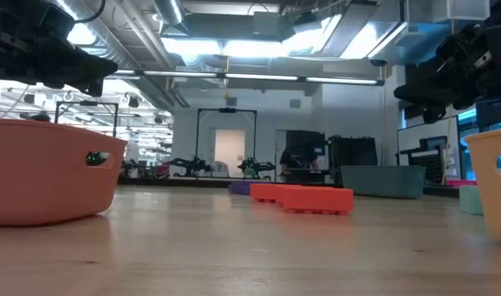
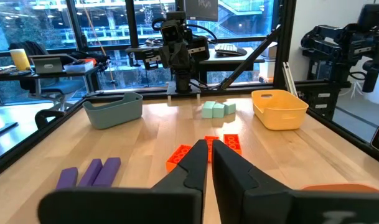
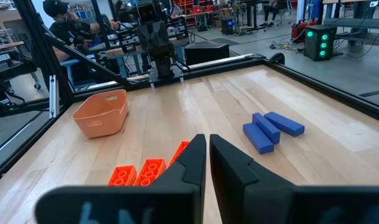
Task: Sort & place blocks by color
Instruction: Put the top light blue block into the brown bin
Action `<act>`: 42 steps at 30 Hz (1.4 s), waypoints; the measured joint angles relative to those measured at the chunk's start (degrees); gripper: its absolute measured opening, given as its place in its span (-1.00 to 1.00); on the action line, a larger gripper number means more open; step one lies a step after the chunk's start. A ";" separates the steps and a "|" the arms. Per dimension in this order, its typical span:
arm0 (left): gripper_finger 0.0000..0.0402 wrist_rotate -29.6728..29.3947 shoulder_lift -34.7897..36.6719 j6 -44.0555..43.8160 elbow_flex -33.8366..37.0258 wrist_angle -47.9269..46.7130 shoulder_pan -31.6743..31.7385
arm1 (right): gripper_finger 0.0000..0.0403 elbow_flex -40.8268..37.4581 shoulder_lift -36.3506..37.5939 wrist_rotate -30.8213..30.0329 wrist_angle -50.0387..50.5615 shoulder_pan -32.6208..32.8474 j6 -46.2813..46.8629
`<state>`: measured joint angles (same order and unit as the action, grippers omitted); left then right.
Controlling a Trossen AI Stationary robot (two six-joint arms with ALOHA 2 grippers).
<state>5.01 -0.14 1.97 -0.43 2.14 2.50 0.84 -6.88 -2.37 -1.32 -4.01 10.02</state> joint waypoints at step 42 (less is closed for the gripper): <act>-0.95 0.00 0.00 -0.01 0.00 0.01 -0.02 | -0.87 0.05 -2.92 -8.42 -43.22 0.00 31.18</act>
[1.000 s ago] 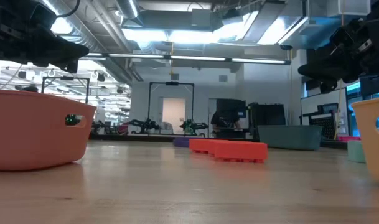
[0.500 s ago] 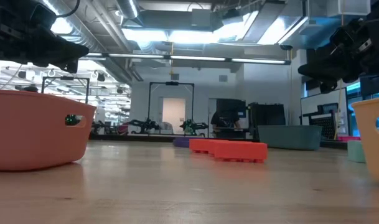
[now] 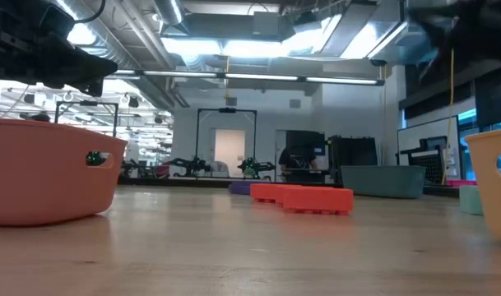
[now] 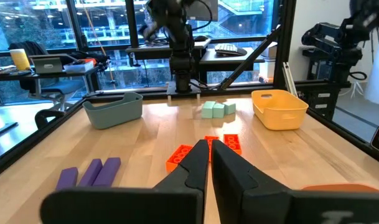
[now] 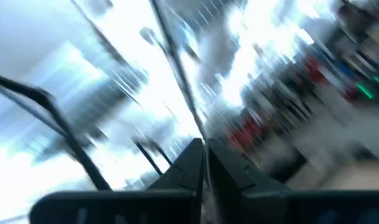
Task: Sort & place blocks by color
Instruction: Put the top light blue block into the brown bin
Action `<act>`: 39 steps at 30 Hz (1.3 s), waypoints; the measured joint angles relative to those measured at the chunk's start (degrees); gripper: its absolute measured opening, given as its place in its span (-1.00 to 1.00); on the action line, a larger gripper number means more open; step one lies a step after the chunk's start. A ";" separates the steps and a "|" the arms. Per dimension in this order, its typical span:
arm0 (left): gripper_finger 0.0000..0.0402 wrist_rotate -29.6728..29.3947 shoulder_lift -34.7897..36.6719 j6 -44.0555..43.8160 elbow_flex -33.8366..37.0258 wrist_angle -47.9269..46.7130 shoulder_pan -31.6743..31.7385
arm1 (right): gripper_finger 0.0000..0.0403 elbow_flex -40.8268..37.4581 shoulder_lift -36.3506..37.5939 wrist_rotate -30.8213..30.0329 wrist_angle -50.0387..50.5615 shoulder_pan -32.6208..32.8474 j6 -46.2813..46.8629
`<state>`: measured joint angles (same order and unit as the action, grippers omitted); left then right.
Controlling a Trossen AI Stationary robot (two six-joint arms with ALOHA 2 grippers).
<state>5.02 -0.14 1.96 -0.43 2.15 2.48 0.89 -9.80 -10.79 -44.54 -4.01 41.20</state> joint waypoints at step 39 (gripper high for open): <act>-1.00 0.00 0.00 0.03 0.00 -0.01 0.00 | 0.28 42.49 -43.74 19.14 102.40 24.23 15.02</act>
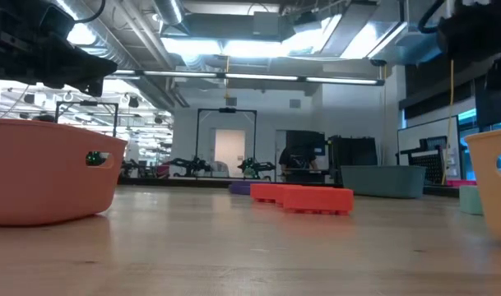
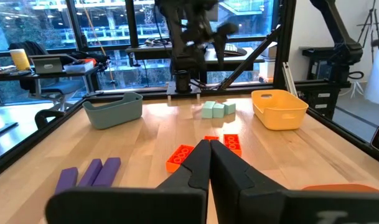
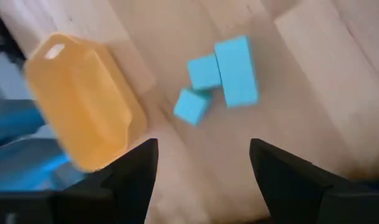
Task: Sort & place blocks by color
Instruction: Put the top light blue block into the brown bin
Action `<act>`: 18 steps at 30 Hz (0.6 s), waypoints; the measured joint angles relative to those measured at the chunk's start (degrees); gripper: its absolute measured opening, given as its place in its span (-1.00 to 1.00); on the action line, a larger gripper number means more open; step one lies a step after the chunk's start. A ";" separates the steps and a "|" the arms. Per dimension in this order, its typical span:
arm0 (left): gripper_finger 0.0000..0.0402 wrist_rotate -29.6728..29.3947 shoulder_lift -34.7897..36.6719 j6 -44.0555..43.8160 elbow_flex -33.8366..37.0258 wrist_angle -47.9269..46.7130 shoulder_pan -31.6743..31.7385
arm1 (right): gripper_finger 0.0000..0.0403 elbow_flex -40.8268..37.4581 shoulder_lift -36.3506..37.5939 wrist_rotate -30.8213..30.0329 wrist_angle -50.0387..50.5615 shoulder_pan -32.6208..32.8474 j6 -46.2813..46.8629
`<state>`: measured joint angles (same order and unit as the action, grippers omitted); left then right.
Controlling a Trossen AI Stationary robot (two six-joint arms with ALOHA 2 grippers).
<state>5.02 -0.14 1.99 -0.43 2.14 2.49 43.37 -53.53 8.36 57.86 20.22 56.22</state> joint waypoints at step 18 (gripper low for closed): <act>-0.92 0.00 0.00 0.01 0.00 0.00 0.00 | 0.28 -4.22 -15.13 -16.21 -7.55 11.39 -8.72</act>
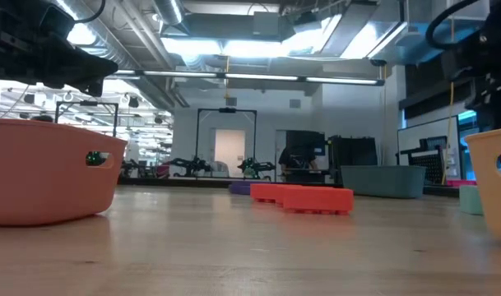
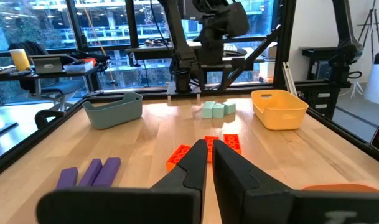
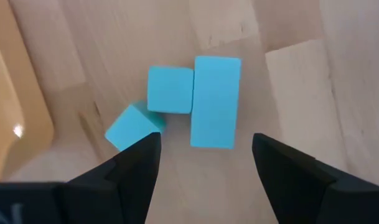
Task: Sort & place blocks by color
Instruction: Put the top light blue block into the brown bin
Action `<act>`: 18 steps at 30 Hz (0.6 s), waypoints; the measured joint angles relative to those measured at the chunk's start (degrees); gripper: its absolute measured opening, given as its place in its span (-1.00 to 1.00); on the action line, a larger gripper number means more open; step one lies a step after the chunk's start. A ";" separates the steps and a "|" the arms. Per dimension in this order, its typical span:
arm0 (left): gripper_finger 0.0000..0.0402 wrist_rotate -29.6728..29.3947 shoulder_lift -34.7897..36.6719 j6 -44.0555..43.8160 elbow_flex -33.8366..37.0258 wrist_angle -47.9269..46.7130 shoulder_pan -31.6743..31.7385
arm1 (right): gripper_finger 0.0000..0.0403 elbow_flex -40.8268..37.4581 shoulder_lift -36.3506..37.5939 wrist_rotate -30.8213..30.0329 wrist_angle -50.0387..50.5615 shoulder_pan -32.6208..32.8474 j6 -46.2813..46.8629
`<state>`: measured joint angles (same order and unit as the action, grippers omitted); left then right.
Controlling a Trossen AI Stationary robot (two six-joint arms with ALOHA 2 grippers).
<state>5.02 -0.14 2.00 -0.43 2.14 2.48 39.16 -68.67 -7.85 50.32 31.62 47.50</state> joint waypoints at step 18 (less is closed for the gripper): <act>-0.96 0.00 0.00 0.00 0.00 -0.01 0.01 | 0.28 0.00 -11.07 -0.05 -3.55 -2.69 -3.16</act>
<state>5.02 -0.14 2.00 -0.43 2.13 2.49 39.16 -79.73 -7.90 46.76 28.93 44.33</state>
